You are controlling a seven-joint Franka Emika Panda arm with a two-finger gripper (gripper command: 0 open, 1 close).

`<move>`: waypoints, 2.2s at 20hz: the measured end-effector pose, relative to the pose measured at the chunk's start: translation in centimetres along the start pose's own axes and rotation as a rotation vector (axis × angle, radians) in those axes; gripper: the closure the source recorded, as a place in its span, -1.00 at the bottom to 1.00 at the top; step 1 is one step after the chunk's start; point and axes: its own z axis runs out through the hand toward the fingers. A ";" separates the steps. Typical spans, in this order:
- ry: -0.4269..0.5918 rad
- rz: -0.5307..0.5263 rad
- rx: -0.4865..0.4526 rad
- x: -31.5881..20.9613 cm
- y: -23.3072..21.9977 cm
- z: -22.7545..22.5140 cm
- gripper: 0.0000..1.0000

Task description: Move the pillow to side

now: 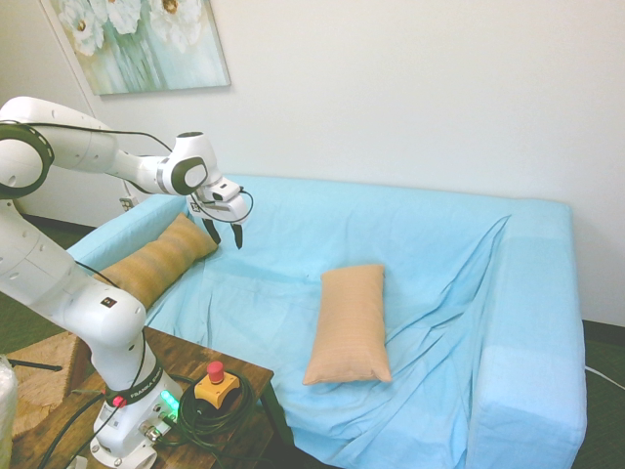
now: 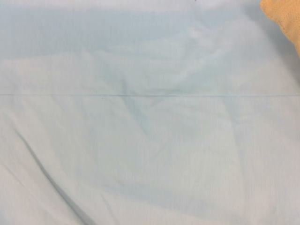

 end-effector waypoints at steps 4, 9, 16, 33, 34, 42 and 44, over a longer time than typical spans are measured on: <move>0.013 0.007 -0.010 0.4 -0.2 1.0 -1.00; 0.048 0.034 -0.081 2.4 -0.8 7.1 -1.00; 0.268 -0.007 -0.329 4.7 -1.5 15.7 -1.00; 0.656 -0.169 -0.748 8.8 -0.6 34.1 -1.00; 0.657 -0.168 -0.759 9.3 -0.2 34.5 -1.00; 0.699 -0.141 -0.805 13.7 3.0 37.0 -1.00; 0.707 -0.134 -0.818 14.4 3.9 37.5 -1.00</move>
